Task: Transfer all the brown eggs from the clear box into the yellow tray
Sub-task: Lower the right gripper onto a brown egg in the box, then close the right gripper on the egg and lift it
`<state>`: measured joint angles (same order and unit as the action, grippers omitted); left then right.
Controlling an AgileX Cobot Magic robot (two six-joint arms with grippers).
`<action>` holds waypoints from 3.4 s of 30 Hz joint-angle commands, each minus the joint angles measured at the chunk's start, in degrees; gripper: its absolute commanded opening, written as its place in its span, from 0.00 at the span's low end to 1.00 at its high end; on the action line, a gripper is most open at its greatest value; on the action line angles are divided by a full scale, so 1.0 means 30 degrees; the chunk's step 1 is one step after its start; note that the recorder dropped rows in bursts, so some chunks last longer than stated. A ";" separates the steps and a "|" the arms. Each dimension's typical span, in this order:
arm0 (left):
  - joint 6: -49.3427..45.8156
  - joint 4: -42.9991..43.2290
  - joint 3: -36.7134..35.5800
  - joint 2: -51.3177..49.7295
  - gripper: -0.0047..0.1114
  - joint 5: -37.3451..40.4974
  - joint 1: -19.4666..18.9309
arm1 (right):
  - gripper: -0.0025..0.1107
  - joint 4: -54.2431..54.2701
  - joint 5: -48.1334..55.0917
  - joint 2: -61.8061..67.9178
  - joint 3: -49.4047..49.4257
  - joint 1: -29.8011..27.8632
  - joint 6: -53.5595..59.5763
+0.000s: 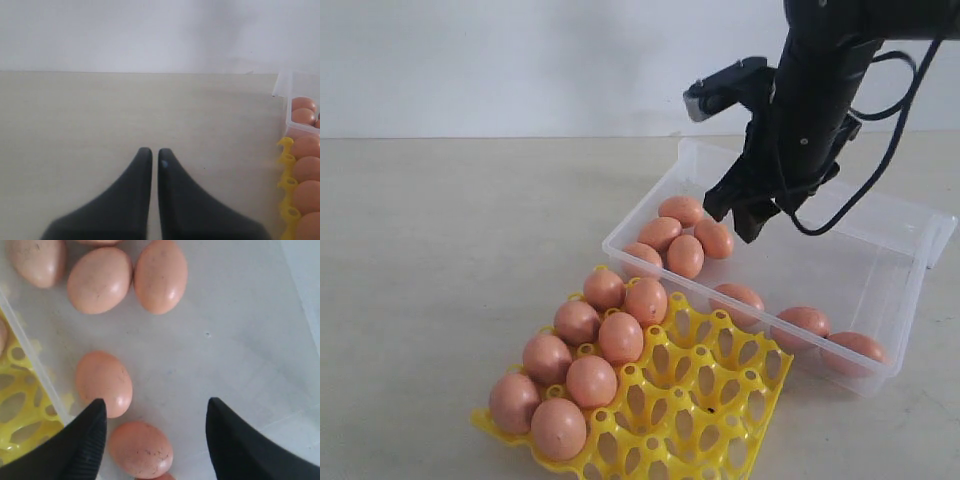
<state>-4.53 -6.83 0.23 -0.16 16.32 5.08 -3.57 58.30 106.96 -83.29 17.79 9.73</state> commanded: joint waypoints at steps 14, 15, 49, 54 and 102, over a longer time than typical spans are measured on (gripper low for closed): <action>0.0005 0.0055 -0.0077 0.0054 0.08 -0.0121 0.0102 | 0.48 0.0257 0.2117 0.3456 -0.2316 -0.0216 0.5624; 0.0005 0.0055 -0.0077 0.0054 0.08 -0.0121 0.0102 | 0.48 0.0544 0.2351 0.3456 -0.2316 -0.0216 0.5765; 0.0005 0.0055 -0.0077 0.0054 0.08 -0.0076 0.0102 | 0.48 0.2771 0.2178 0.5689 -0.2316 -0.0241 0.7920; 0.0005 0.0055 -0.0077 0.0054 0.08 -0.0076 0.0102 | 0.47 0.2732 0.2136 0.5895 -0.2316 -0.0241 0.7920; 0.0005 0.0055 -0.0077 0.0054 0.08 -0.0077 0.0102 | 0.02 0.6462 -1.2540 -0.8594 0.6131 -0.0206 0.0319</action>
<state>-4.53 -6.83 0.23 -0.16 16.32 5.08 15.63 29.97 86.44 -72.43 17.22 10.87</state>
